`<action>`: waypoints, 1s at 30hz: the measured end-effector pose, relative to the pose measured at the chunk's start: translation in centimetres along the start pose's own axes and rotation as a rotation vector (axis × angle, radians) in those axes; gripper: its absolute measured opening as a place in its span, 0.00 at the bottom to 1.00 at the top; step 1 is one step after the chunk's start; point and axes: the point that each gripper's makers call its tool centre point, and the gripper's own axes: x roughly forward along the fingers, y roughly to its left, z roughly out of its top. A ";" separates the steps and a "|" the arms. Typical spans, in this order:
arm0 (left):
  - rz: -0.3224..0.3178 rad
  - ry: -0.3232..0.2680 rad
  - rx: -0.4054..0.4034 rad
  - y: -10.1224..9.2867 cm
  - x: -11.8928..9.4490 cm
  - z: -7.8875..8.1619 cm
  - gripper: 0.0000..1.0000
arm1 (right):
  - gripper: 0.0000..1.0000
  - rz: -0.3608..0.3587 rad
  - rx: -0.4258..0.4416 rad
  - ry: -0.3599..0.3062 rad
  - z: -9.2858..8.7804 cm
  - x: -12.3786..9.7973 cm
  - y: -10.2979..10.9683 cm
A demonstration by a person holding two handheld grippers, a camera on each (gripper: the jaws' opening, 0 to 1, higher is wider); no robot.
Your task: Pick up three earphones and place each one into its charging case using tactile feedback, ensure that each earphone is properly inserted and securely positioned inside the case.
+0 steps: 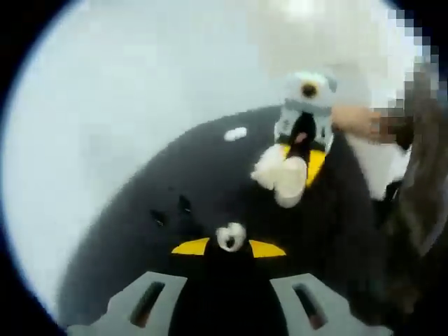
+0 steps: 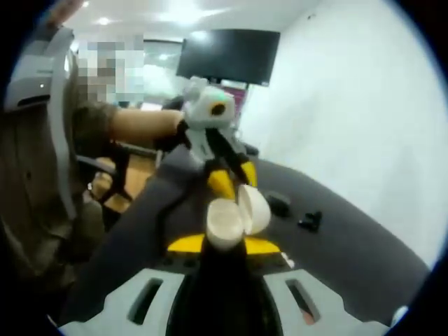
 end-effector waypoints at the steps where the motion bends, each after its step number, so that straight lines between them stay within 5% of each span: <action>1: -0.019 0.028 0.039 -0.2 0.1 -0.3 0.17 | 0.20 0.000 0.000 0.000 0.0 0.0 0.0; 4: -0.052 0.140 0.125 -0.2 0.4 -1.6 0.16 | 0.20 0.000 -0.001 0.000 0.0 0.0 0.0; 8: -0.102 0.147 0.228 -0.8 0.7 -1.1 0.13 | 0.20 0.002 -0.001 -0.001 0.0 0.0 0.1; 13: -0.132 0.156 0.247 -1.7 1.3 -1.0 0.04 | 0.20 0.002 -0.003 -0.002 0.0 0.0 0.0; 17: -0.104 0.131 0.230 -1.7 1.8 -0.7 0.02 | 0.20 0.001 -0.004 -0.002 0.0 0.0 0.0; 21: -0.029 0.147 0.390 -1.5 1.6 -0.5 0.02 | 0.20 0.000 -0.006 -0.002 0.0 0.0 0.0; 26: -0.073 0.161 0.383 -1.7 -0.4 0.8 0.02 | 0.20 0.002 -0.004 -0.002 0.0 0.0 0.0; 30: -0.246 0.128 0.298 -3.4 -2.8 3.8 0.02 | 0.20 0.002 -0.004 -0.002 0.0 0.0 0.0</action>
